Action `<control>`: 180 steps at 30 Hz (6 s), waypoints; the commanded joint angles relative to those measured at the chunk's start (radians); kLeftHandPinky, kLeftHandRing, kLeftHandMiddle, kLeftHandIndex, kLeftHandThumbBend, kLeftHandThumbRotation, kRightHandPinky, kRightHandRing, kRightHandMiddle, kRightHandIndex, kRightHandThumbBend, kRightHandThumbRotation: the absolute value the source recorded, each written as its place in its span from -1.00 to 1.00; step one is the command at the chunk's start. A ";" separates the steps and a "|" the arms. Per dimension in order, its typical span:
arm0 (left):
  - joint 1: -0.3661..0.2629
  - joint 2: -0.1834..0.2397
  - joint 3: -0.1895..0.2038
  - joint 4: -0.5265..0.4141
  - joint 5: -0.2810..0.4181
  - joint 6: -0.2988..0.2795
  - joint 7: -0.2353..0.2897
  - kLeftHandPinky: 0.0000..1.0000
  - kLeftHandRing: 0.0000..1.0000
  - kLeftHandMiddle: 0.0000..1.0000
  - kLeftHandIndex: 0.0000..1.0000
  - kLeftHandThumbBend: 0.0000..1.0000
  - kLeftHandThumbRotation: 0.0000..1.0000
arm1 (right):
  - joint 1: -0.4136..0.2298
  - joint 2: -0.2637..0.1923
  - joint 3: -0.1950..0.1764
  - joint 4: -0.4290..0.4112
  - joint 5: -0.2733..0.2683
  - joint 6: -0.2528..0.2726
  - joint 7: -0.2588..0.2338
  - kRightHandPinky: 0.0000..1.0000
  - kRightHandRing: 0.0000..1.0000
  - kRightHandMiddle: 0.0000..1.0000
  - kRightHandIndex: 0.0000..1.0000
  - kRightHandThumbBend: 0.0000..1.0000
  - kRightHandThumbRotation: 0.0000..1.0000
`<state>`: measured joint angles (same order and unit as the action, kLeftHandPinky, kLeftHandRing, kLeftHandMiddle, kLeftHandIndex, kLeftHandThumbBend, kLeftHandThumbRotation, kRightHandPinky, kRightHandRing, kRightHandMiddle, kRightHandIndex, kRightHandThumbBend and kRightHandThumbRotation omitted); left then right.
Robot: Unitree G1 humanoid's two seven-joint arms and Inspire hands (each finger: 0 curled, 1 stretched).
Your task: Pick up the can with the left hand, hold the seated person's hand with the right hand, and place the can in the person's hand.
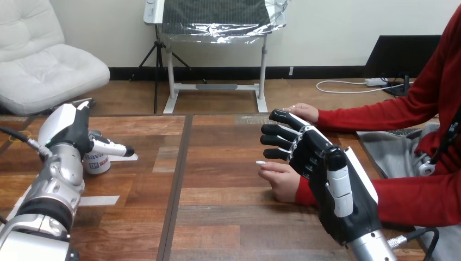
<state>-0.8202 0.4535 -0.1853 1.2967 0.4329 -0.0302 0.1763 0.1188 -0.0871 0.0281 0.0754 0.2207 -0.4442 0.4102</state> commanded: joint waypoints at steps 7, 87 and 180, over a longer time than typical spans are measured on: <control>-0.043 0.010 -0.034 0.004 0.037 0.028 0.056 0.68 0.91 0.92 0.85 0.90 -0.65 | -0.046 -0.011 -0.011 -0.042 0.013 -0.004 0.007 0.49 0.59 0.61 0.69 0.78 1.00; -0.089 0.022 -0.094 -0.004 0.080 0.140 -0.089 0.39 0.69 0.73 0.69 0.63 -0.39 | -0.044 -0.020 -0.016 -0.079 0.015 0.016 0.015 0.49 0.57 0.59 0.69 0.78 1.00; -0.132 0.019 -0.010 -0.056 -0.005 0.168 0.050 -0.39 -0.16 -0.02 0.27 0.71 -0.78 | -0.062 -0.025 -0.010 -0.051 0.010 0.019 0.011 0.48 0.59 0.60 0.70 0.77 1.00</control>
<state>-0.8654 0.4640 -0.1973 1.2907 0.4288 0.1645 0.1972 0.1187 -0.1156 0.0231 0.0450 0.2242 -0.4213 0.4259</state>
